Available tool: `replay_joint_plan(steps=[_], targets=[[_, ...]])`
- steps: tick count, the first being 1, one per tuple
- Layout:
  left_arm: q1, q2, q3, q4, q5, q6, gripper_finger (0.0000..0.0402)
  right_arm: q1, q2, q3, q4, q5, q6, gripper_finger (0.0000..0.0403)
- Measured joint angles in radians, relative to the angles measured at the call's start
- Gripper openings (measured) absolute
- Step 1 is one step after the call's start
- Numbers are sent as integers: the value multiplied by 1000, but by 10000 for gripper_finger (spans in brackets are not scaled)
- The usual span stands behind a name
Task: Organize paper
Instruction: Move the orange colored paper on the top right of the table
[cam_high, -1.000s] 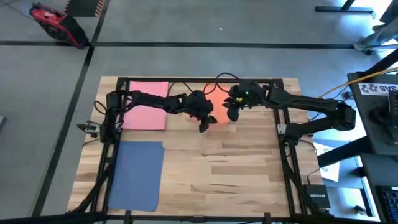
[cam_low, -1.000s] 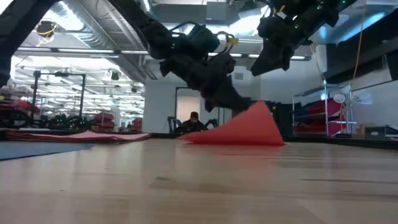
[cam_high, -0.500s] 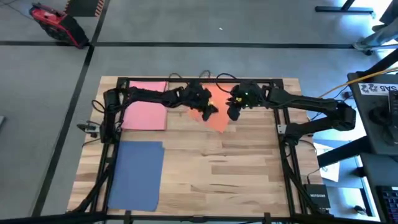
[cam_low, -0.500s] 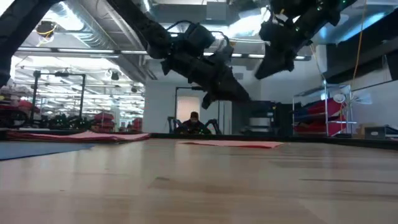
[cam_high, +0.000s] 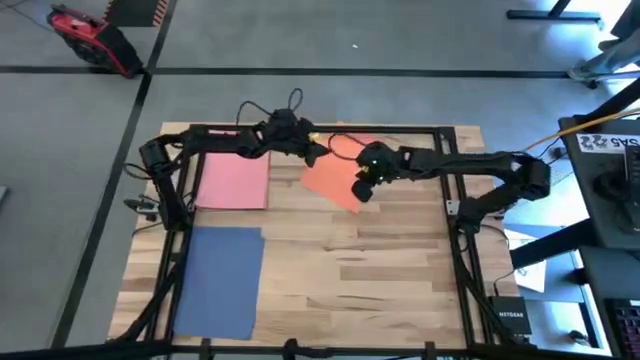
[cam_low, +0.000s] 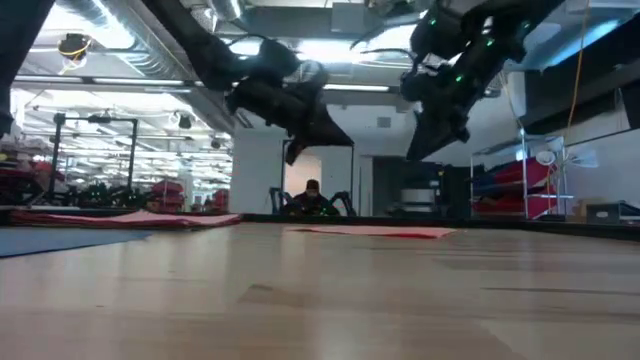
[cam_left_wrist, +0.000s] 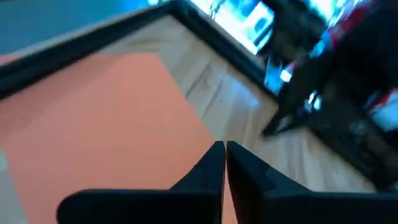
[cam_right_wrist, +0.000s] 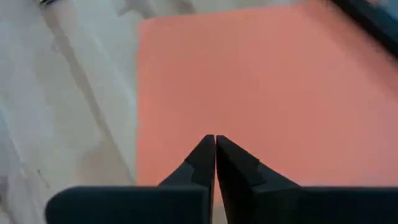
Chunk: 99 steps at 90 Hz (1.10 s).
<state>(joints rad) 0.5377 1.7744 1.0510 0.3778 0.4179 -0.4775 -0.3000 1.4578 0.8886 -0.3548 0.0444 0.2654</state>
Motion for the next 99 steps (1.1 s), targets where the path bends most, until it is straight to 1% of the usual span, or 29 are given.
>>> replay_joint_plan(steps=[13, 20, 27, 33, 45, 61, 72, 78, 86, 99], targets=[[24, -61, -124, 269, 7, -159, 0, 7, 96, 0, 63, -2, 68, 0], [31, -84, -196, 419, 7, -248, 0, 5, 144, 0, 80, 26, 115, 0], [36, -106, -250, 545, 8, -334, 0, 5, 187, 0, 95, 59, 174, 0], [40, -130, -287, 613, 10, -388, 0, 5, 217, 0, 111, 52, 216, 0], [41, -161, -323, 633, 11, -409, 0, 21, 273, 0, 135, 4, 251, 0], [43, -180, -326, 633, 24, -406, 0, 65, 311, 2, 133, -174, 224, 0], [47, -180, -326, 629, 41, -401, 0, 93, 308, 6, 50, -233, 182, 0], [51, -180, -326, 627, 53, -401, 0, 93, 305, 7, -28, -257, 173, 0], [56, -180, -326, 627, 55, -400, 0, 91, 295, 7, -131, -260, 160, 0], [62, -180, -326, 624, 74, -398, 0, 90, 251, 3, -255, -159, 148, 0]])
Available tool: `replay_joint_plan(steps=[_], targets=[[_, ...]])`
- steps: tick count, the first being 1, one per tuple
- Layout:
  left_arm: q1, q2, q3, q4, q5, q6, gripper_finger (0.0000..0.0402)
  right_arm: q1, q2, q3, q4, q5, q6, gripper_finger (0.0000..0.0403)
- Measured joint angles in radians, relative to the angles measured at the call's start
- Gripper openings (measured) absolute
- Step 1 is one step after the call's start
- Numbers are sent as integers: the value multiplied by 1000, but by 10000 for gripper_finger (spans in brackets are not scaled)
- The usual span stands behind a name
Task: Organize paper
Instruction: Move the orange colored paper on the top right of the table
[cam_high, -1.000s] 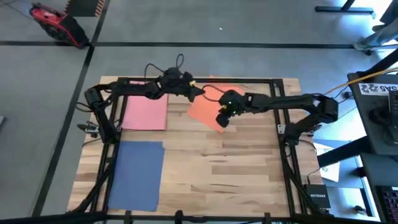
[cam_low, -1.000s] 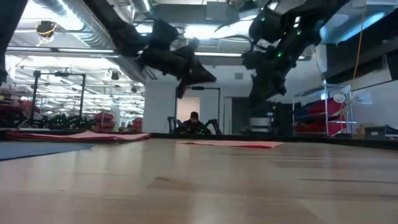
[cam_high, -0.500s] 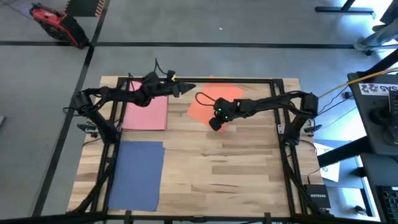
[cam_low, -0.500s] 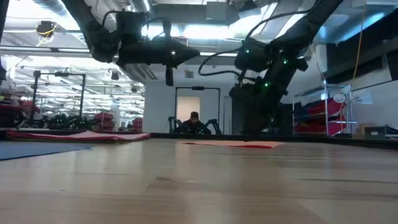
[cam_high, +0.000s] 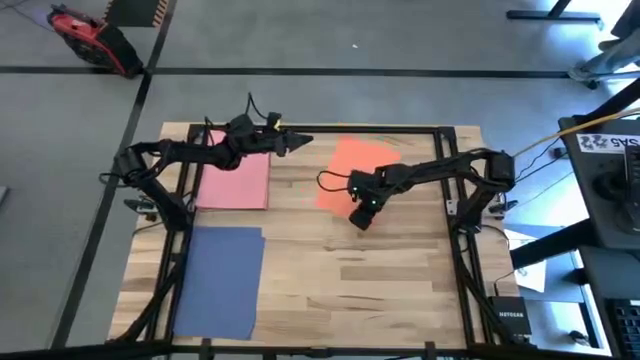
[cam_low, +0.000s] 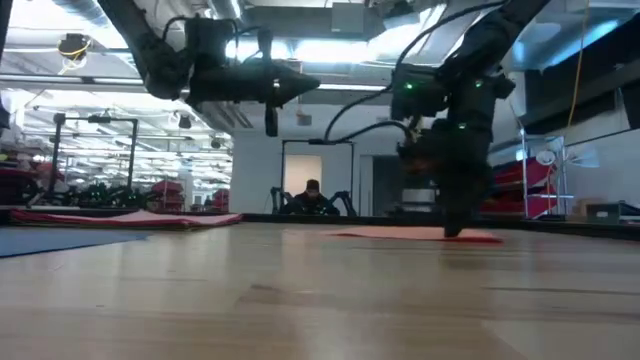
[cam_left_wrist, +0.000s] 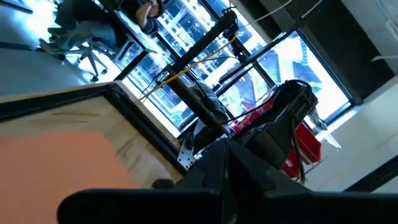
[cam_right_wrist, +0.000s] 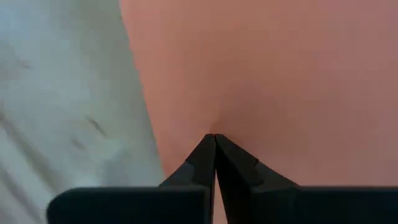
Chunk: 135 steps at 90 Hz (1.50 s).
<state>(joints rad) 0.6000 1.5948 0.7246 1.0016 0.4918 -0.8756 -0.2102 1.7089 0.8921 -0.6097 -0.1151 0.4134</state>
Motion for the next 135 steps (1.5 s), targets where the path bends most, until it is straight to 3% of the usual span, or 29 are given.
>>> replay_joint_plan(steps=[15, 23, 39, 61, 80, 101, 118, 135], targets=[[1, 0, 0, 2, 7, 2, 0, -9, -96, -9, -92, 97, -1, 0], [2, 0, 0, 4, 8, -1, 0, -9, -171, -5, -110, 90, 33, 0], [6, -1, 0, -3, 14, -65, 0, 17, -221, -5, 61, 53, 264, 0], [13, -1, 0, -35, -17, -222, 0, 61, -102, -4, 326, 186, 614, 0], [43, -1, 0, -49, -53, -254, 0, 60, 13, -3, 371, 204, 713, 0], [86, -1, 0, -49, -51, -255, 0, 88, 34, 2, 214, 174, 716, 0], [91, -1, 0, -48, -49, -251, 0, 141, -25, -3, -15, 132, 704, 0], [90, -1, 0, -49, -51, -239, 0, 170, -119, -6, -218, 177, 676, 0]])
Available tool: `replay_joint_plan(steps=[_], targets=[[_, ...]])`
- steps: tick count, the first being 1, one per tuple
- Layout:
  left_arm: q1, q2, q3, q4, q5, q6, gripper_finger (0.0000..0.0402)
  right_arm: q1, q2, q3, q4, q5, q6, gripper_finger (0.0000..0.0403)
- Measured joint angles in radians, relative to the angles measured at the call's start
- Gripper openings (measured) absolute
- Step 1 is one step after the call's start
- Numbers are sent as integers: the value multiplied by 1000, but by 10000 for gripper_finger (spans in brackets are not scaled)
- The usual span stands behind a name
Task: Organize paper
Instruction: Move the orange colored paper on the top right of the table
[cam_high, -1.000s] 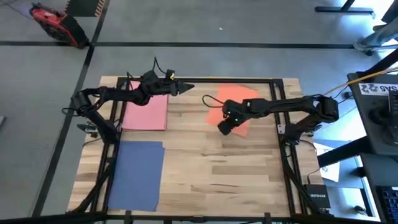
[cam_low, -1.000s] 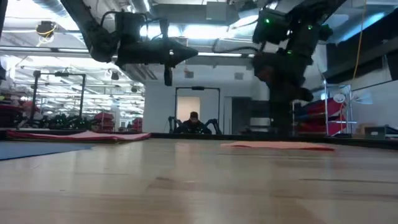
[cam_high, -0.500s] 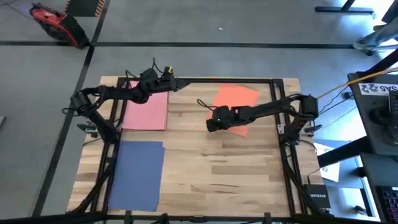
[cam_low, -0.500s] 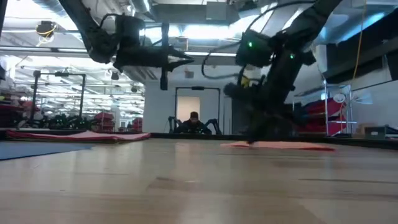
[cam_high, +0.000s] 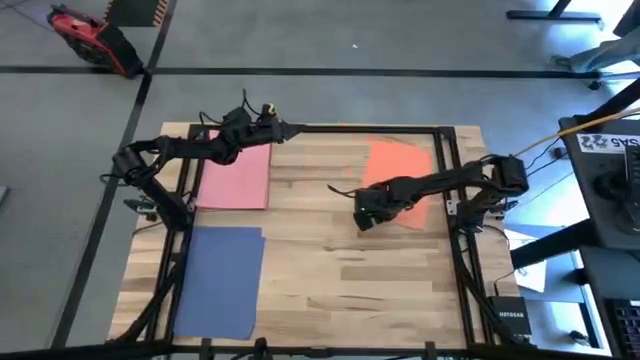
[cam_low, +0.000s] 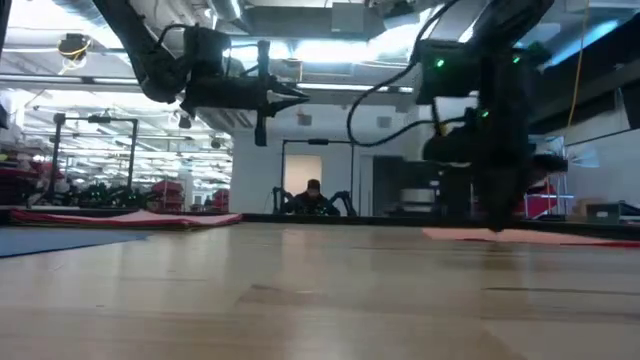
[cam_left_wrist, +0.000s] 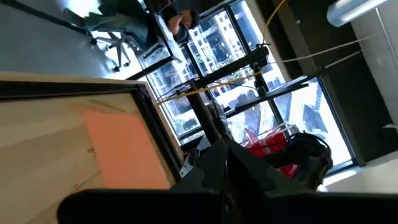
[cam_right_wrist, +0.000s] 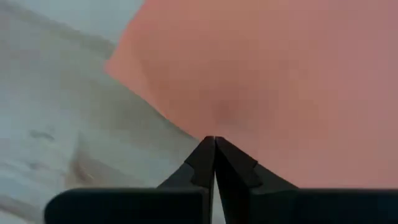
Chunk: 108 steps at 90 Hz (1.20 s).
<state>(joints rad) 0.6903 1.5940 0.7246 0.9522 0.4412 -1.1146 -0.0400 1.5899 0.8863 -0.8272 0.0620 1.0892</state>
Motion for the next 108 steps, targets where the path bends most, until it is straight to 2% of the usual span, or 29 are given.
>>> replay_joint_plan(steps=[11, 24, 30, 48, 76, 108], targets=[[0, 0, 0, -1, -3, -5, 0, 1, -86, 0, -72, 70, 49, 0], [0, 0, 0, -19, -11, -28, 0, -8, -151, 2, -152, 254, 299, 0], [0, 0, 0, -43, -22, -42, 0, -25, -148, -7, -178, 276, 367, 0], [0, 0, 0, -82, -31, -56, 0, -77, -144, -145, -57, 248, 428, 0], [-2, 0, 0, -72, -30, -60, 0, -146, -150, -301, 77, 219, 379, 0], [-3, 0, 0, -73, -30, -37, 0, -262, -146, -327, 102, 300, 202, 0]])
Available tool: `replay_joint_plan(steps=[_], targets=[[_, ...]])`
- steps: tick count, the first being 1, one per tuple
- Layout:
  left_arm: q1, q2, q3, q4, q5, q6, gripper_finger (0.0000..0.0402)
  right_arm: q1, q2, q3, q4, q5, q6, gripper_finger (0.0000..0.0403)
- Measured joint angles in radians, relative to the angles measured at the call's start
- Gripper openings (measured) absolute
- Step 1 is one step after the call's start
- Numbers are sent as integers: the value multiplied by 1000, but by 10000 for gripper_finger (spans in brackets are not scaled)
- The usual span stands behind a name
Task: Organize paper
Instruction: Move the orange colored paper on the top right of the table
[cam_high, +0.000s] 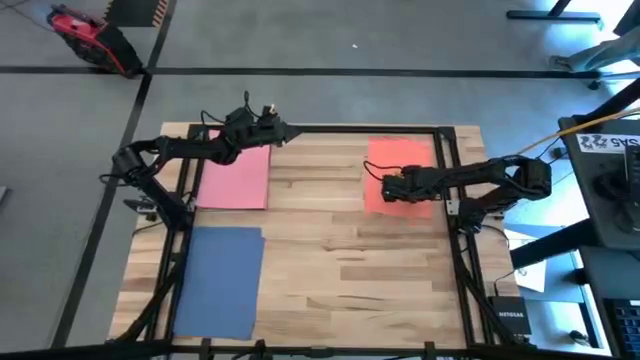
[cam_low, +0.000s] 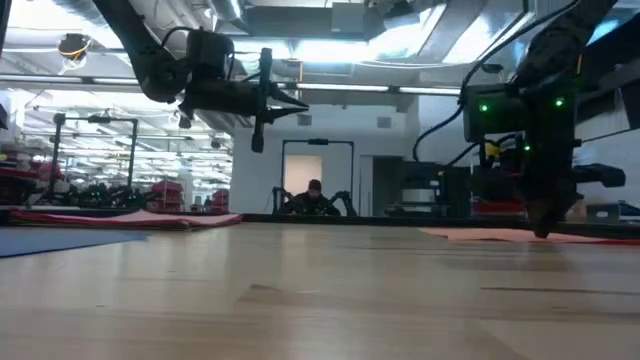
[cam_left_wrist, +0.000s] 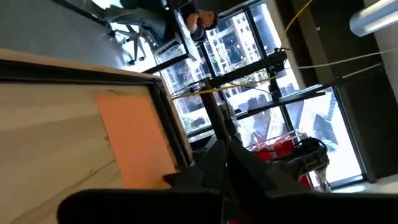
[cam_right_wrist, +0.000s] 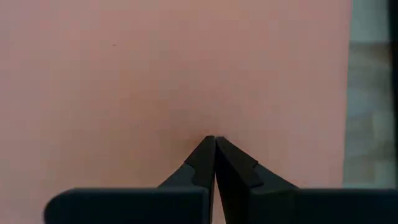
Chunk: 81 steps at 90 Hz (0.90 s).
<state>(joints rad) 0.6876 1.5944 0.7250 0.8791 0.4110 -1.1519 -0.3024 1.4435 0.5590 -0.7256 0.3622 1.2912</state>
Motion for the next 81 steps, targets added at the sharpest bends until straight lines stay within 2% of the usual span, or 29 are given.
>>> replay_joint_plan(steps=[28, 49, 58, 68, 81], targets=[[0, 0, 0, 0, 0, 26, 0, -125, -18, -2, 41, 16, -152, 0], [1, 0, 0, 0, 0, 27, 0, -124, -146, -6, 15, 16, -220, 0], [1, 0, 0, 0, 0, 34, 0, -123, -195, -6, 50, -60, -283, 0], [1, 0, 0, 0, 0, 36, 0, -78, -210, -3, 189, -173, -350, 0], [0, 0, 0, 0, 0, 53, 0, -6, -171, -3, 284, -192, -328, 0]])
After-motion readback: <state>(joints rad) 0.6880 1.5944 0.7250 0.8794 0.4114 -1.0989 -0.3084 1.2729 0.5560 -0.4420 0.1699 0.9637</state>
